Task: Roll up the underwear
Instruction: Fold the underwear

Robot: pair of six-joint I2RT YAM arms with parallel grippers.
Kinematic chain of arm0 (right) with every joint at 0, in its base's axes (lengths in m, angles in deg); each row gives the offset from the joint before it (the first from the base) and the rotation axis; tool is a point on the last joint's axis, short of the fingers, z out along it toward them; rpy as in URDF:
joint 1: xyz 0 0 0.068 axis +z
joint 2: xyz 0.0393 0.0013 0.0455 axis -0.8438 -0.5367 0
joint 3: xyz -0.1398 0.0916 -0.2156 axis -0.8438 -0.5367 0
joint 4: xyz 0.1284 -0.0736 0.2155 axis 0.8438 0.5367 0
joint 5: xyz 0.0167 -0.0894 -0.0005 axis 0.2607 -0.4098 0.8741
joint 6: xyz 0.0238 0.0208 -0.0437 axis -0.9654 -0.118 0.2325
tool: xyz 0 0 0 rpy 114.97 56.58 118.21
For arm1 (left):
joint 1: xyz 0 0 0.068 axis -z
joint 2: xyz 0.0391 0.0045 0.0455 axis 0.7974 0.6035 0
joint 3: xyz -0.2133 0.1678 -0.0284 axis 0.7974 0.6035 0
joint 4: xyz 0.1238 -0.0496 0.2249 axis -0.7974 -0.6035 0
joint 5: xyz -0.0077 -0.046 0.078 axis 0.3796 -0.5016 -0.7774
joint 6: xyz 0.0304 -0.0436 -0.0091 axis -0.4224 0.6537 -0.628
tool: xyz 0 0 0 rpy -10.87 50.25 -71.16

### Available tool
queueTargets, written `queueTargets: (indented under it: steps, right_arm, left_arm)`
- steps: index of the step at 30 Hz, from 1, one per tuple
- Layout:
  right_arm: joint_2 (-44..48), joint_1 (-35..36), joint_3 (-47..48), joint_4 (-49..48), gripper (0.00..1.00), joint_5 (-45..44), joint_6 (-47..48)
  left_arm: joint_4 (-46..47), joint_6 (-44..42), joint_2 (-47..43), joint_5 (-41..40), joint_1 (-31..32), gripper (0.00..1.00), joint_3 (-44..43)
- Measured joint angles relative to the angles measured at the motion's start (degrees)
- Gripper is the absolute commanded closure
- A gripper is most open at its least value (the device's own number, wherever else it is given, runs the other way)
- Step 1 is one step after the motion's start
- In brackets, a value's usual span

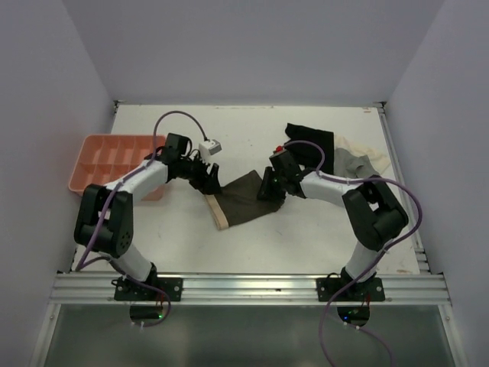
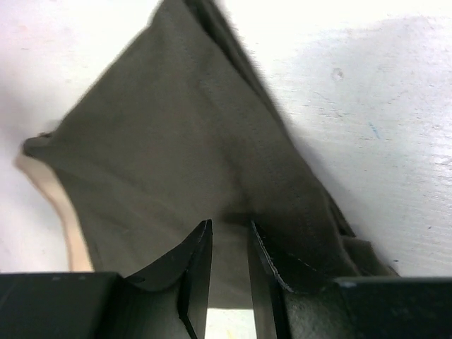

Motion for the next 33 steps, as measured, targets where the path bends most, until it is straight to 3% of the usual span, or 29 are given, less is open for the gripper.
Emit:
queueTargets:
  steps: [5,11,19,27,33]
  right_arm:
    - [4.2,0.6,1.1,0.0,0.68,1.7,-1.0]
    - [5.4,5.8,4.2,-3.8,0.69,2.7,-5.3]
    - [-4.3,12.0,7.8,-11.0,0.76,2.9,-12.8]
    - [-14.4,12.7,9.8,-14.8,0.81,2.4,-17.5]
    - [-16.7,12.7,11.9,-16.3,0.83,2.4,-18.5]
  left_arm:
    - [-1.1,-2.7,-7.7,-2.2,-0.2,0.3,-1.9]
    - [-4.5,-7.0,0.5,-2.3,-3.8,0.33,-6.8]
    - [-9.0,-9.7,8.3,-0.1,-7.5,0.36,-7.2]
    - [-9.4,-10.8,11.4,2.6,-8.5,0.37,-7.9]
    - [-8.8,-10.6,13.3,6.2,-8.8,0.44,-8.4]
